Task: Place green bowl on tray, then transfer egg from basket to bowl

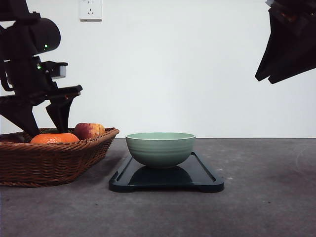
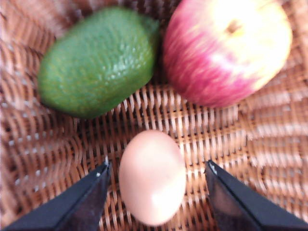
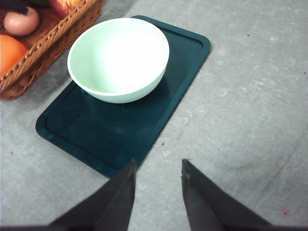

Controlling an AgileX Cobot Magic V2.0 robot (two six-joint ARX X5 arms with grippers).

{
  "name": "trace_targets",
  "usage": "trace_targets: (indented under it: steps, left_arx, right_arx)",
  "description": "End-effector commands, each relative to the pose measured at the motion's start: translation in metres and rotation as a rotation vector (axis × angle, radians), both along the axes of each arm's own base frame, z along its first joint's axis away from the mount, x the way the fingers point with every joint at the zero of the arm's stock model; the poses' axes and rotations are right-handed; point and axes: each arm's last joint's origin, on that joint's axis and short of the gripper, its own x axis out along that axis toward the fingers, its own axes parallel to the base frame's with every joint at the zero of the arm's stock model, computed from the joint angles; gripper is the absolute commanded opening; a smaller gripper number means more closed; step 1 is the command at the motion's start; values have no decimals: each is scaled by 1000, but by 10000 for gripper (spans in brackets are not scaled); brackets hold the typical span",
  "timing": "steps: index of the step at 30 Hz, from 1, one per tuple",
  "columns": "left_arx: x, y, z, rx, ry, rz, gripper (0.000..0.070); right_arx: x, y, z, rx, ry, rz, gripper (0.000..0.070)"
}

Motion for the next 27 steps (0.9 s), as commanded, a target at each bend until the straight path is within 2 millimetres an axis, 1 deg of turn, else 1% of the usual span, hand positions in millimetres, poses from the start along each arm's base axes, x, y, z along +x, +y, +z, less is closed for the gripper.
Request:
trace_targets:
  steps: [1, 22, 27]
  left_arx:
    - [7, -2, -2, 7, -12, -9, 398]
    - [15, -4, -27, 20, 52, -9, 398]
    - [15, -4, -27, 20, 55, -9, 373]
  right_arx:
    - [1, 2, 0, 9, 6, -3, 186]
    - [1, 2, 0, 11, 7, -6, 186]
    - [1, 2, 0, 11, 7, -6, 185]
